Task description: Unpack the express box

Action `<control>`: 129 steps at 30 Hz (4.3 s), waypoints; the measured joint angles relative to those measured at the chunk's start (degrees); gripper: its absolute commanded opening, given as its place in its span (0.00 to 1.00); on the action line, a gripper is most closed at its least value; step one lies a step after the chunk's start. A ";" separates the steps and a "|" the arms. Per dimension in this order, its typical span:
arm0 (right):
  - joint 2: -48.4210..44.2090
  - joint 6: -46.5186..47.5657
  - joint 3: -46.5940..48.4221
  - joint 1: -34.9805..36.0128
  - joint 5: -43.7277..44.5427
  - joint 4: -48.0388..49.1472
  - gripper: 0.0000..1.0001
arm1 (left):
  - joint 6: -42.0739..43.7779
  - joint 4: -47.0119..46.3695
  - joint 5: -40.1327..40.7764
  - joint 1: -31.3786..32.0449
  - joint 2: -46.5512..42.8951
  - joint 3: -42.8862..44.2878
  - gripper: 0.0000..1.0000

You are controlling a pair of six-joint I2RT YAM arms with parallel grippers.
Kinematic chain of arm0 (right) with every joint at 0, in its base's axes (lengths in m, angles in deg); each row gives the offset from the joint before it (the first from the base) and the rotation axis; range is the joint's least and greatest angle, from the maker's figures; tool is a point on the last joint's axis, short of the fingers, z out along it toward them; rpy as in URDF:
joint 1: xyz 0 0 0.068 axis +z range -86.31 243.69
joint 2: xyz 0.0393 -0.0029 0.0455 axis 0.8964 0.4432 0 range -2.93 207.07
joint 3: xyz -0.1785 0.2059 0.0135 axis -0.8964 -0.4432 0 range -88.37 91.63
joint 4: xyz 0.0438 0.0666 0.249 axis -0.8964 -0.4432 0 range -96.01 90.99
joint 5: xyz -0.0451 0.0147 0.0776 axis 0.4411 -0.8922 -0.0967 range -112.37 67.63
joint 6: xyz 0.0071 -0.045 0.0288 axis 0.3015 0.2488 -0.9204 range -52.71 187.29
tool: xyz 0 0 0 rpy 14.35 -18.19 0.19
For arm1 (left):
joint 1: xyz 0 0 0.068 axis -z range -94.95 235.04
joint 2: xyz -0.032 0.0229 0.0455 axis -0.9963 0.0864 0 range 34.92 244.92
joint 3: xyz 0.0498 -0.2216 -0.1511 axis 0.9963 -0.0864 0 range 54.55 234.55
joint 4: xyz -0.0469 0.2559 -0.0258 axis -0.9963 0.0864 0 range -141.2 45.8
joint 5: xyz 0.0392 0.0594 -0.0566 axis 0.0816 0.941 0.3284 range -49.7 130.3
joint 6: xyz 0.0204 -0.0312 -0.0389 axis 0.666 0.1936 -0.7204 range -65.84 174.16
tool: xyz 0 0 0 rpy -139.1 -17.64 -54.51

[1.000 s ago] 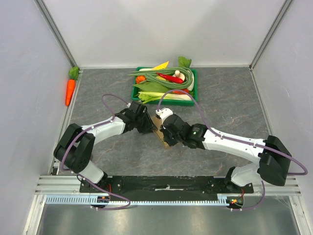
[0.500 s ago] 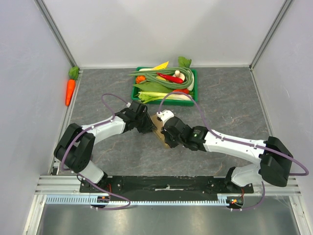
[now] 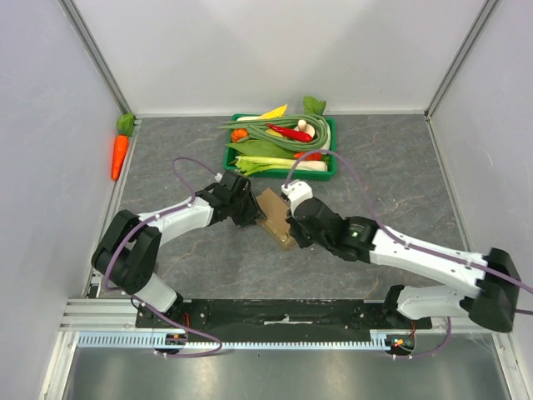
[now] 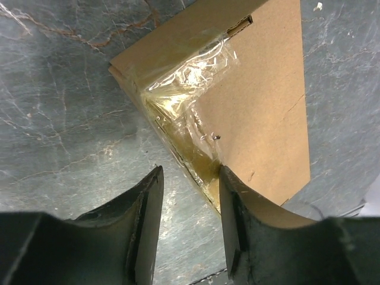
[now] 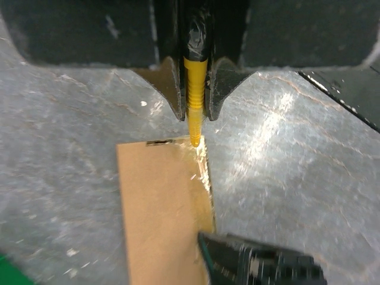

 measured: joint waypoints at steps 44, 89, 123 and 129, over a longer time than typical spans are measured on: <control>-2.91 -3.54 -0.76 -4.50 -1.60 -0.94 0.00 | 15.82 5.46 7.67 -0.87 -4.42 6.91 0.59; 4.61 0.83 1.66 -18.05 -9.27 -0.70 0.00 | 1.99 -6.75 7.56 7.93 -5.99 -9.46 0.54; 0.96 -3.82 1.57 -18.43 -9.86 -5.01 0.00 | -1.07 -28.26 -10.43 5.81 -4.39 -16.81 0.17; -4.33 -4.15 5.14 -18.27 -11.23 -4.28 0.00 | -2.45 -31.15 -10.71 5.38 -6.73 -20.59 0.18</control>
